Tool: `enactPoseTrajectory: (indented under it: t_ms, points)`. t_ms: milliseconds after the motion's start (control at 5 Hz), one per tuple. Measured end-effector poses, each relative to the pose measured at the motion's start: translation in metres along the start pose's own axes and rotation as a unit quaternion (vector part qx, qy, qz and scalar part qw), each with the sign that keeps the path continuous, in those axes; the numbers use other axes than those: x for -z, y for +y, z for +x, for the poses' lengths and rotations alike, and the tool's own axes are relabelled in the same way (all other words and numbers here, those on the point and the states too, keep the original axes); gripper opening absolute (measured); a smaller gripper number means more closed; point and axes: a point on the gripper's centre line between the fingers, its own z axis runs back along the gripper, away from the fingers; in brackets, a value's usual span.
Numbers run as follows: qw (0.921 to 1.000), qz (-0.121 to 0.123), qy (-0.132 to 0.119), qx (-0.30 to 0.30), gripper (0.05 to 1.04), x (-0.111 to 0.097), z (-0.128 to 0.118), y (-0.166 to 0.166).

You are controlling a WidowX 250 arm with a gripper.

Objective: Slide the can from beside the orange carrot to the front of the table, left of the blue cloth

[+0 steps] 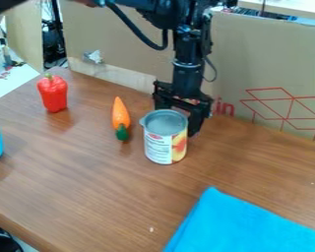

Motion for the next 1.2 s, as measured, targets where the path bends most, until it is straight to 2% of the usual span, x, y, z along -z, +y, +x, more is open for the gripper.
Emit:
enactPoseTrajectory:
  t_ms: [200,400,600,1000,1200]
  points:
    - [0.9997,-0.018,0.015,0.005,1.001,-0.002,-0.024,-0.006]
    - [0.9993,-0.026,0.028,0.003,1.001,-0.006,-0.048,-0.010]
    - [0.9972,-0.036,0.065,-0.003,1.001,0.006,-0.072,-0.014]
    - [0.9872,-0.044,0.150,-0.035,1.001,0.025,-0.110,-0.018]
    - [0.9844,-0.057,0.162,-0.039,1.001,0.019,-0.120,-0.023]
